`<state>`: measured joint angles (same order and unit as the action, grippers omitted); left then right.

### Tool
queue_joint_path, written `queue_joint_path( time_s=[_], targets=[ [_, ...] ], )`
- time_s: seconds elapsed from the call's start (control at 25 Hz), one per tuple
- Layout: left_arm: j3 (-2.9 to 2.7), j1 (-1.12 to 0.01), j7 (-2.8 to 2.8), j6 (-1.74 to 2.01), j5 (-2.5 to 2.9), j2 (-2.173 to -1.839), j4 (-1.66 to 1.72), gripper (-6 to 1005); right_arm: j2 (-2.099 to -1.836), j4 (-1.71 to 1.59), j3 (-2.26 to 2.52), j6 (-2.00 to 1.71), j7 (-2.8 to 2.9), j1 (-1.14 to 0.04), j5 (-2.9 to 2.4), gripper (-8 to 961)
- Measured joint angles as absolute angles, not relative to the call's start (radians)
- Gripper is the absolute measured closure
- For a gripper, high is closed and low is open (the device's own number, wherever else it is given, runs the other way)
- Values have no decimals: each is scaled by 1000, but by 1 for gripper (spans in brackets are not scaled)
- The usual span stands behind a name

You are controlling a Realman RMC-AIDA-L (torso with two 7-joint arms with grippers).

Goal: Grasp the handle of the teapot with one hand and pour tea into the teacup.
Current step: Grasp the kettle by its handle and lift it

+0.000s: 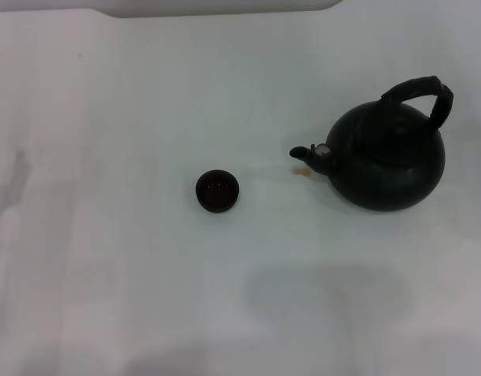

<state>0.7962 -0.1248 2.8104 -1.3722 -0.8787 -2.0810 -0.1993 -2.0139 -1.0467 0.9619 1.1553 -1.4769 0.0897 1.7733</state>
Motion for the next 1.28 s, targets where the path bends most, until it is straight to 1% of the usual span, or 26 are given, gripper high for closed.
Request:
queue_joint_path(
  time_s=[0.28,0.72,1.04,1.28],
  targets=[
    [796,-142,2812,-1367,-879,-2082,-199,108,-2023,-1391,1059,1064,-1063,164,1387,176],
    [796,-165,2817,-1351,-950,-2081,-199,109,-2025,-1777,1283,1029,-706,328,1115,175],
    [796,-204,2819,-1340,-1019,-2078,-164,109,-2024,-1811,1525,858,-613,382,1070,176],
    [796,-210,2819,-1348,-1047,-2073,-149,108,-2021,-1793,1642,742,-544,405,1067,176]
  ],
)
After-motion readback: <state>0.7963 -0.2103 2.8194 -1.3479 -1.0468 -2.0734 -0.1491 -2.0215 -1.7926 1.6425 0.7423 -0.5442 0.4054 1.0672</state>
